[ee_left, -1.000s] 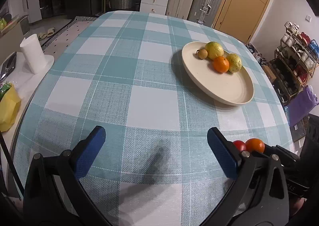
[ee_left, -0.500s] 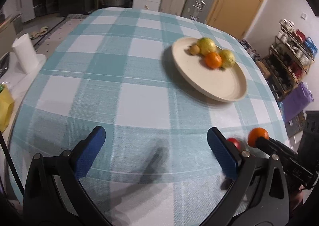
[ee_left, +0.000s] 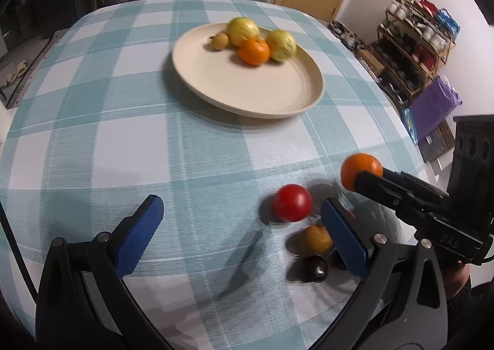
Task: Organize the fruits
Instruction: 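Grasp the red tomato with the left gripper while the right gripper holds the mandarin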
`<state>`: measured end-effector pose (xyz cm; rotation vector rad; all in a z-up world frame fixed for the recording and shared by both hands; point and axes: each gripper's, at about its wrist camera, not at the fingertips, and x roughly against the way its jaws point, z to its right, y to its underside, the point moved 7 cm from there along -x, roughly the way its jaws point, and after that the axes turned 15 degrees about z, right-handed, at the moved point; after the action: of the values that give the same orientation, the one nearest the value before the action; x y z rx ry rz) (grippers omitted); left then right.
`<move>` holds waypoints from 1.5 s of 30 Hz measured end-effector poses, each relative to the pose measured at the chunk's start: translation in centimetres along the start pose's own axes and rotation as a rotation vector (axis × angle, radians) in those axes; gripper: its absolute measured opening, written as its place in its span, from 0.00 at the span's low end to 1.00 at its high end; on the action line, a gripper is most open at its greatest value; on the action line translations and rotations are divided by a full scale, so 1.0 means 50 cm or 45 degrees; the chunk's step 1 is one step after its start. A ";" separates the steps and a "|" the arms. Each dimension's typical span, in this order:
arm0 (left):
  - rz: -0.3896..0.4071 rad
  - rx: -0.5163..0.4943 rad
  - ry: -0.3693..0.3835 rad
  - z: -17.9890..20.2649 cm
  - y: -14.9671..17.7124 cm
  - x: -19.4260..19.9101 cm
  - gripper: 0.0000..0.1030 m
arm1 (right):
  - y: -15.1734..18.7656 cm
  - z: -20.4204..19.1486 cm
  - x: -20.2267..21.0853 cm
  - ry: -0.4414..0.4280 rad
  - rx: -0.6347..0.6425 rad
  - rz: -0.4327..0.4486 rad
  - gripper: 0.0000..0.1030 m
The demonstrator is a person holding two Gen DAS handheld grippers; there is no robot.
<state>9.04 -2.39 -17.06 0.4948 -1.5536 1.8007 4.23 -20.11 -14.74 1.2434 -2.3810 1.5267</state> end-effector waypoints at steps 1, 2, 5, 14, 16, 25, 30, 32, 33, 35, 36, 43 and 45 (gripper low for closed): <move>-0.001 -0.013 0.002 0.007 0.000 -0.003 0.98 | -0.001 0.001 0.003 0.004 0.004 0.002 0.39; -0.001 -0.022 0.002 0.010 0.000 -0.005 0.98 | -0.001 0.002 0.005 0.001 0.003 0.005 0.39; -0.016 -0.041 -0.006 0.019 -0.002 -0.019 0.98 | -0.005 0.005 0.013 0.002 0.010 0.020 0.39; -0.018 -0.087 0.033 0.038 -0.018 -0.034 0.88 | -0.014 0.022 0.018 0.048 0.010 0.034 0.39; -0.023 -0.122 0.029 0.046 -0.016 -0.037 0.84 | -0.015 0.023 0.018 0.054 0.011 0.035 0.39; -0.067 -0.179 0.096 0.077 0.004 -0.052 0.39 | -0.018 0.018 0.016 0.065 0.022 0.028 0.39; -0.060 -0.165 0.153 0.083 0.007 -0.046 0.26 | -0.019 0.019 0.016 0.075 0.021 0.022 0.39; -0.057 -0.164 0.158 0.082 0.006 -0.045 0.25 | -0.019 0.021 0.014 0.079 0.013 0.016 0.39; -0.053 -0.161 0.154 0.080 0.005 -0.044 0.25 | -0.020 0.021 0.014 0.079 0.013 0.017 0.39; -0.042 -0.141 0.148 0.071 -0.001 -0.041 0.25 | -0.022 0.019 0.013 0.080 0.017 0.019 0.39; -0.037 -0.126 0.149 0.066 -0.005 -0.038 0.24 | -0.023 0.018 0.012 0.079 0.019 0.019 0.39; 0.016 -0.049 0.145 0.024 -0.042 -0.017 0.15 | -0.040 -0.001 0.003 0.044 0.042 0.029 0.39; 0.007 -0.023 0.152 0.013 -0.043 -0.021 0.15 | -0.042 -0.005 -0.004 0.040 0.049 0.025 0.39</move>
<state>11.18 -3.20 -16.14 0.3681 -1.4893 1.7856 5.63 -20.19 -13.15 1.1971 -2.3622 1.5933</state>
